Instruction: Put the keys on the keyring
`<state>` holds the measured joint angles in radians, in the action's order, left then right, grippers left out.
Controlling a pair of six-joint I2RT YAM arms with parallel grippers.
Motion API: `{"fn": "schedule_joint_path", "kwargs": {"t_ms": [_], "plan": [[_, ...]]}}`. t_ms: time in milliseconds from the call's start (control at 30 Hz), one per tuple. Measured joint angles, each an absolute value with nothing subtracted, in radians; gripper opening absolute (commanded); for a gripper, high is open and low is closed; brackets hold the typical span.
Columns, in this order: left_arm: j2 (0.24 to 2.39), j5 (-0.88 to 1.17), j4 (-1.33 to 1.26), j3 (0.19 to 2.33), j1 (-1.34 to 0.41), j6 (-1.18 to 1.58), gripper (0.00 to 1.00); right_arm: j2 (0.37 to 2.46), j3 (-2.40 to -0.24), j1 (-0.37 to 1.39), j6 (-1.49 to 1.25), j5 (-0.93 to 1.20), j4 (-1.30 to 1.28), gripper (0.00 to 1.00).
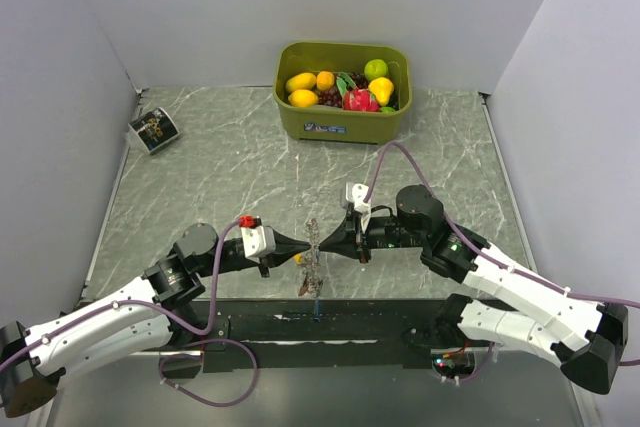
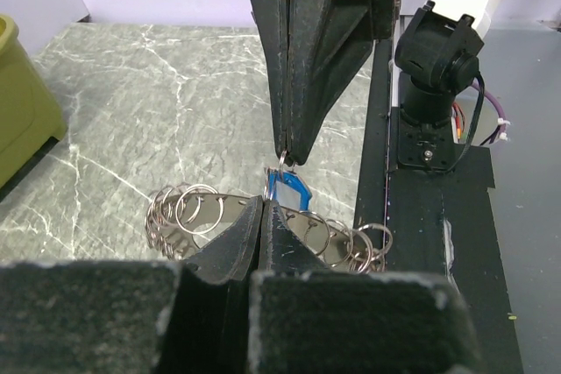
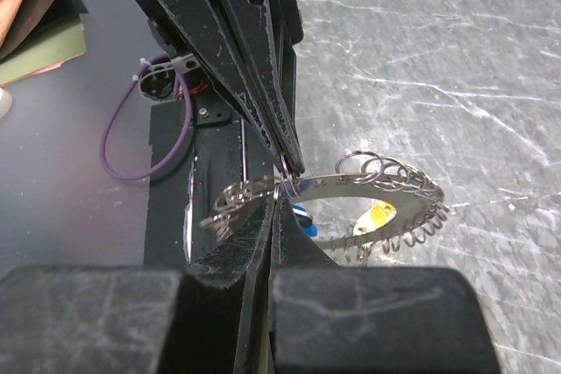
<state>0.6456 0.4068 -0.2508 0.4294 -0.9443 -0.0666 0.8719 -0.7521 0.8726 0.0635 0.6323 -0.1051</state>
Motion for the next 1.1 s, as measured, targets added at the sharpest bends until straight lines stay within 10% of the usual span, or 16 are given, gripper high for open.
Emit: {"fn": "schedule_joint_path", "kwargs": {"t_ms": [1100], "plan": [[0.652,0.407,-0.279,0.429,-0.944,-0.056,0.01,0.889,-0.767,0.877,0.020,0.595,-0.089,0.00]]}}
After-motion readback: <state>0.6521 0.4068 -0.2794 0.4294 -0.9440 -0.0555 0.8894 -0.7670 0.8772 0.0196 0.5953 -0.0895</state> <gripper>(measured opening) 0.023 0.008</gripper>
